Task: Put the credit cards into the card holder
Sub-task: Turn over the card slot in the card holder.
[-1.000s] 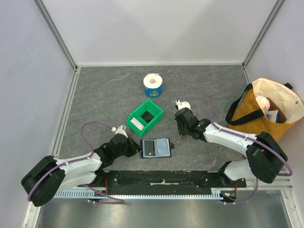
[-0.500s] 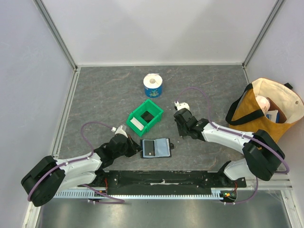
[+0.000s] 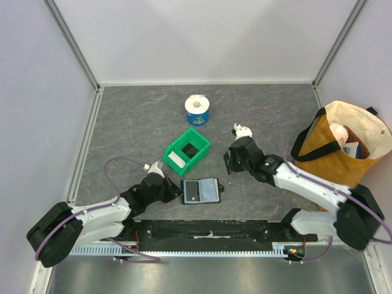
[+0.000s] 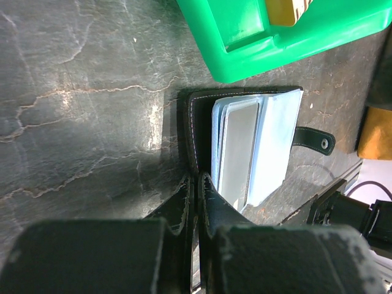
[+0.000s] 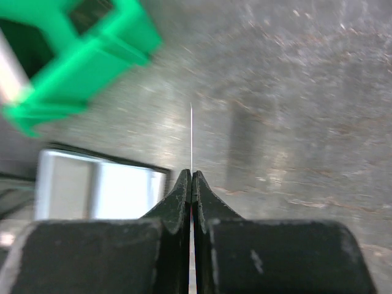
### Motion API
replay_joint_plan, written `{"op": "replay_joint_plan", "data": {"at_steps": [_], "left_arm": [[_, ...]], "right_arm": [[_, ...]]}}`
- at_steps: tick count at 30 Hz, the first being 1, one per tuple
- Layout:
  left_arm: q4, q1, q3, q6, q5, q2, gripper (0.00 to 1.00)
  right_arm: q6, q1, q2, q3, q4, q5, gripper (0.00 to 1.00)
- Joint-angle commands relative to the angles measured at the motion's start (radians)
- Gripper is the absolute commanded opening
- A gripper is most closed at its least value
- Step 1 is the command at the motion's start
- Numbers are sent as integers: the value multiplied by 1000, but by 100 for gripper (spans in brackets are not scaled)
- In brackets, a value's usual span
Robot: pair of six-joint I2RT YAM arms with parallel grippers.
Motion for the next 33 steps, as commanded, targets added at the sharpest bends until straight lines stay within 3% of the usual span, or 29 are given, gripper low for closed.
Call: {"op": "replay_joint_plan", "data": {"at_steps": [1, 6, 10, 15, 33], "left_arm": [[-93, 0, -31, 44, -14, -5, 2], [-99, 0, -31, 39, -13, -8, 2], [-96, 1, -29, 39, -10, -4, 2], [-93, 1, -34, 33, -7, -7, 2], [-91, 0, -31, 35, -7, 1, 2]], "right_arm": [[204, 23, -197, -65, 110, -104, 0], [302, 127, -235, -117, 139, -86, 0], [354, 252, -170, -114, 119, 44, 0], [396, 323, -82, -102, 122, 135, 0], [420, 382, -19, -96, 36, 275, 0]]}}
